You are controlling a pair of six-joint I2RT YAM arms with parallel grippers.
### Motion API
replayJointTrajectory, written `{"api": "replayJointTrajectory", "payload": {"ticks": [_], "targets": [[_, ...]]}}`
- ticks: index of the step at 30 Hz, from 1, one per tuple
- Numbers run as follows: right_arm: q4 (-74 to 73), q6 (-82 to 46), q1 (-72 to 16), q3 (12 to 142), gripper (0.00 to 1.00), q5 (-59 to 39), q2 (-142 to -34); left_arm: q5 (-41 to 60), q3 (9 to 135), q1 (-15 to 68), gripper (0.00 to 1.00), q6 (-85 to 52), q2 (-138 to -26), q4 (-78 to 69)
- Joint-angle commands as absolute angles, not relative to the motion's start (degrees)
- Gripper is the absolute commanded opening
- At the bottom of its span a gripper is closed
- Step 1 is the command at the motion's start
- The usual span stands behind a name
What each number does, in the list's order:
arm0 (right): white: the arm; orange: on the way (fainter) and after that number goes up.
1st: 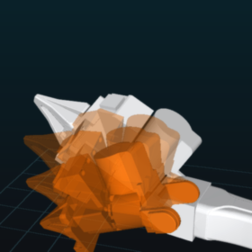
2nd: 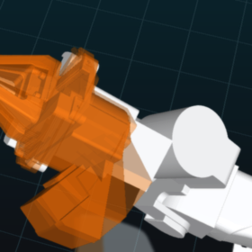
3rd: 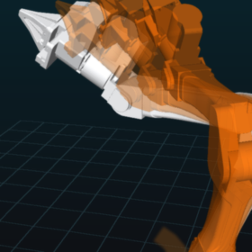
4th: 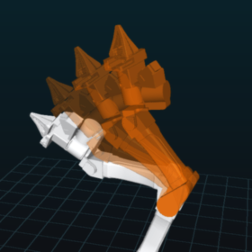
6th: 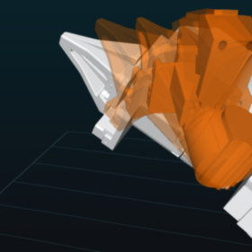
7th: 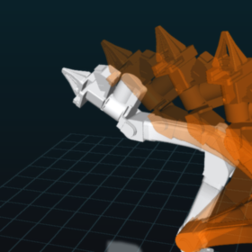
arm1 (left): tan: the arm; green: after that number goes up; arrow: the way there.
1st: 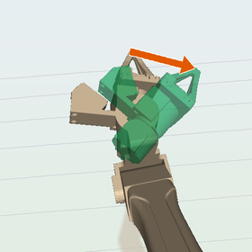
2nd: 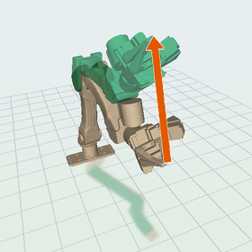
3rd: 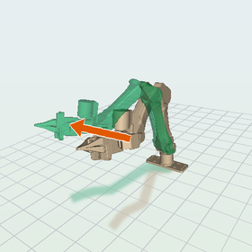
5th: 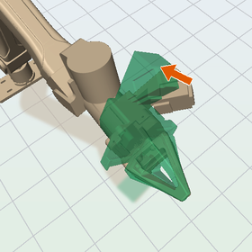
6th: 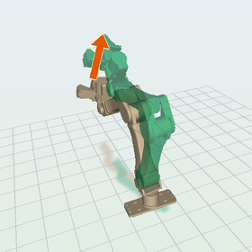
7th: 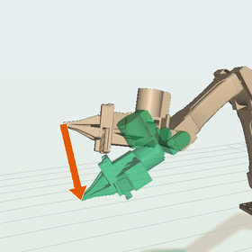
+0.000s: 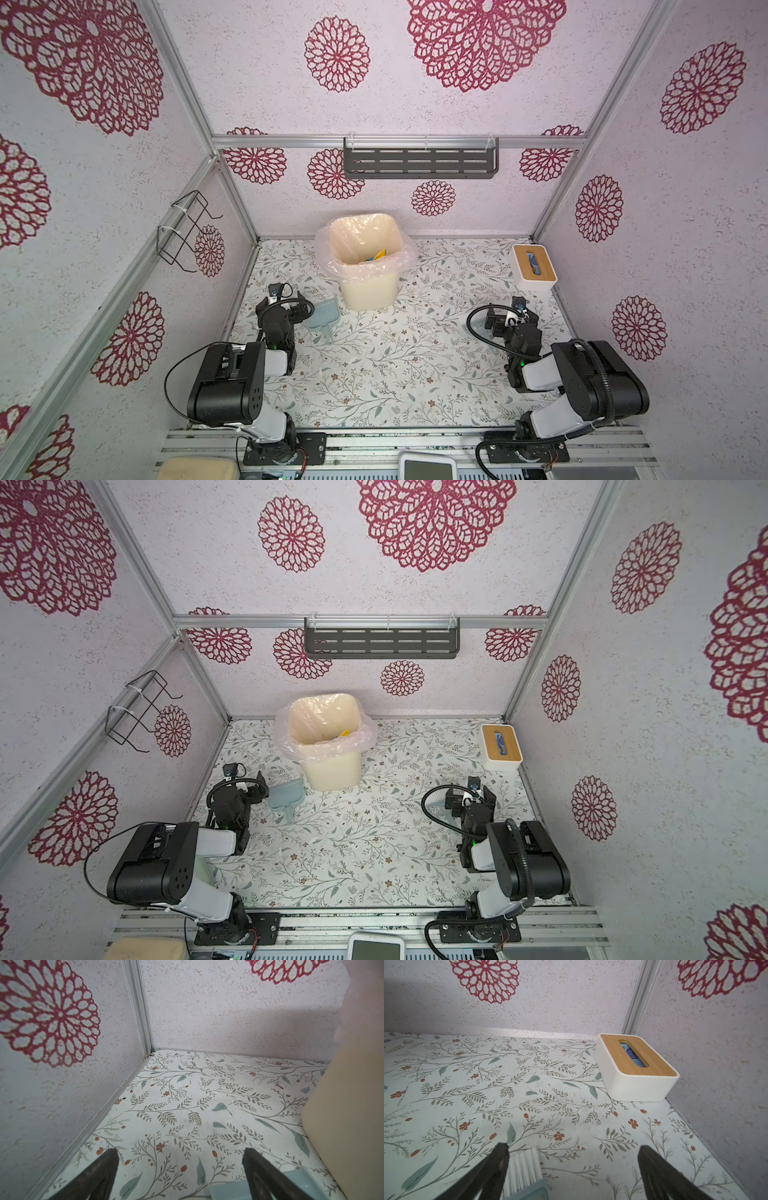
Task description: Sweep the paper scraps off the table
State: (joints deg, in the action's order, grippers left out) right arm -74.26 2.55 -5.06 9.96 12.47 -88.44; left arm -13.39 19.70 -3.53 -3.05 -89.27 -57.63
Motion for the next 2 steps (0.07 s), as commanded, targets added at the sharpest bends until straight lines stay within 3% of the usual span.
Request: {"api": "replayJointTrajectory", "payload": {"ticks": [1, 2], "targets": [[-75.8, 2.5, -5.1, 11.1, 0.99, 14.0, -88.3, -12.7, 19.7, -3.4, 0.97, -3.2, -89.3, -59.6], [-76.0, 2.4, -5.1, 10.9, 0.99, 14.0, -88.4, -12.7, 19.7, -3.4, 0.97, -3.2, -89.3, -59.6]]}}
